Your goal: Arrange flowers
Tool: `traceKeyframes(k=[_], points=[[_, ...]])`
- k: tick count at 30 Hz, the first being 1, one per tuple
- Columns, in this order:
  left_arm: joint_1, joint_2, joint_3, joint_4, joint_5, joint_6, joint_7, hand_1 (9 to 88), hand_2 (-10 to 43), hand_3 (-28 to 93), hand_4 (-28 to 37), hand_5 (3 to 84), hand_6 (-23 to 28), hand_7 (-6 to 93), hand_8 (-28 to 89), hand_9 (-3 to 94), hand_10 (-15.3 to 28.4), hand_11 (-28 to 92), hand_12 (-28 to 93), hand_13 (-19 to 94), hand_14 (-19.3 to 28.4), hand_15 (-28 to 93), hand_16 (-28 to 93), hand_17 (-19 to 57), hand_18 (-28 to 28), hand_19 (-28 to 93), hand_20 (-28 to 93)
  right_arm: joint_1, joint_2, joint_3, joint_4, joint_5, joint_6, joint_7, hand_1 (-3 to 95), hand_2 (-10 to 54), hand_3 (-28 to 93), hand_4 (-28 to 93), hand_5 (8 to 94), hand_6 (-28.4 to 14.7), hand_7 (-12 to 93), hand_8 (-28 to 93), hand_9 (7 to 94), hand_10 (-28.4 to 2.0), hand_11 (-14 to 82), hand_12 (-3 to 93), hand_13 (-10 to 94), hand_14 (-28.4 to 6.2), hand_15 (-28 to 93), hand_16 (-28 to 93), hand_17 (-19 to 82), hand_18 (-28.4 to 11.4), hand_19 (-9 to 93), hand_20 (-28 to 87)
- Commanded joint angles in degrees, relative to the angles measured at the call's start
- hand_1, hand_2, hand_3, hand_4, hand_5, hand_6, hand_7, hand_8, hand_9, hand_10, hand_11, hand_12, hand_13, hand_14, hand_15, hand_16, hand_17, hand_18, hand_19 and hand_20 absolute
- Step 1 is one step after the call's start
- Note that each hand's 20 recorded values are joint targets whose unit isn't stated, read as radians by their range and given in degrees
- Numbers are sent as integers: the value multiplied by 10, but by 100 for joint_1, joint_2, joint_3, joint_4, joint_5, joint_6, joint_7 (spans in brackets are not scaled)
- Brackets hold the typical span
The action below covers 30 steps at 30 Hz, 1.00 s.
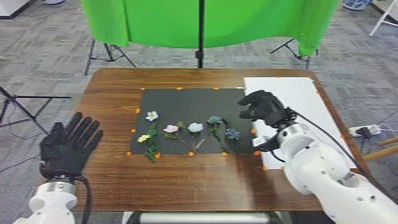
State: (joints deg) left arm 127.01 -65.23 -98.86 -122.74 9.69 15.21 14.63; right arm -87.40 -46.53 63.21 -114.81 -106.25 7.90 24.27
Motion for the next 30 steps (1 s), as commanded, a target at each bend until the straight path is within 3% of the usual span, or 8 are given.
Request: traceKeyframes(k=[1, 2, 5, 8, 12, 21, 30], points=[[101, -54, -93, 0, 3, -282, 107, 266, 131, 762, -283, 437, 89, 56, -75, 368, 145, 163, 94, 275, 133, 256, -63, -28, 120, 240, 127, -895, -703, 1951, -372, 3568, 178, -305, 307, 29, 763, -265, 478, -44, 119, -109, 519, -156, 132, 140, 472, -148, 293, 159, 160, -193, 576, 231], [88, -55, -91, 2, -4, -285, 120, 263, 133, 761, -283, 436, 88, 55, -76, 369, 144, 160, 92, 275, 132, 250, -63, -28, 120, 237, 126, -1022, -828, 2174, -484, 3776, 279, -158, 293, 44, 758, -264, 465, -47, 113, -106, 499, -160, 119, 135, 453, -153, 267, 161, 149, -194, 559, 222], [77, -32, -86, -7, -14, -354, 140, 247, 140, 759, -283, 435, 86, 54, -75, 369, 144, 156, 91, 274, 129, 238, -61, -27, 119, 234, 126, -1481, -1111, 2753, -611, 4180, 173, -649, 258, 71, 749, -255, 426, -58, 92, -93, 446, -171, 79, 129, 407, -170, 190, 172, 134, -189, 489, 184], [106, -16, -146, -27, 135, -474, 141, 229, 147, 756, -283, 436, 85, 52, -75, 369, 141, 152, 90, 273, 129, 230, -59, -27, 118, 231, 126, -1748, -1235, 3025, -623, 4419, -11, -1094, 238, 82, 735, -253, 400, -48, 79, -87, 413, -154, 46, 122, 356, -164, 106, 197, 122, -183, 410, 163], [40, -26, -227, -2, 357, -484, 125, 210, 155, 750, -283, 431, 78, 40, -77, 372, 135, 137, 83, 270, 121, 204, -59, -26, 118, 218, 123, -1911, -1329, 3169, -622, 4640, -357, -1256, 226, 82, 736, -257, 380, -35, 73, -86, 387, -141, 35, 113, 306, -152, 76, 189, 108, -174, 329, 148], [-114, 44, -247, 41, 380, -482, 68, 233, 138, 758, -283, 424, 75, 37, -74, 369, 129, 131, 83, 267, 116, 189, -50, -25, 116, 210, 124, -2103, -1496, 3133, -749, 4897, -162, -1219, 220, 84, 741, -255, 375, -31, 72, -86, 374, -137, 34, 109, 294, -160, 73, 188, 103, -174, 299, 159], [-52, 82, -329, 4, 393, -516, 50, 242, 136, 757, -283, 427, 76, 39, -74, 368, 133, 133, 85, 266, 119, 192, -46, -25, 115, 208, 125, -2204, -1561, 3145, -795, 4984, -267, -1312, 213, 78, 747, -250, 389, -33, 77, -87, 380, -136, 35, 109, 300, -166, 73, 193, 102, -176, 296, 167]])
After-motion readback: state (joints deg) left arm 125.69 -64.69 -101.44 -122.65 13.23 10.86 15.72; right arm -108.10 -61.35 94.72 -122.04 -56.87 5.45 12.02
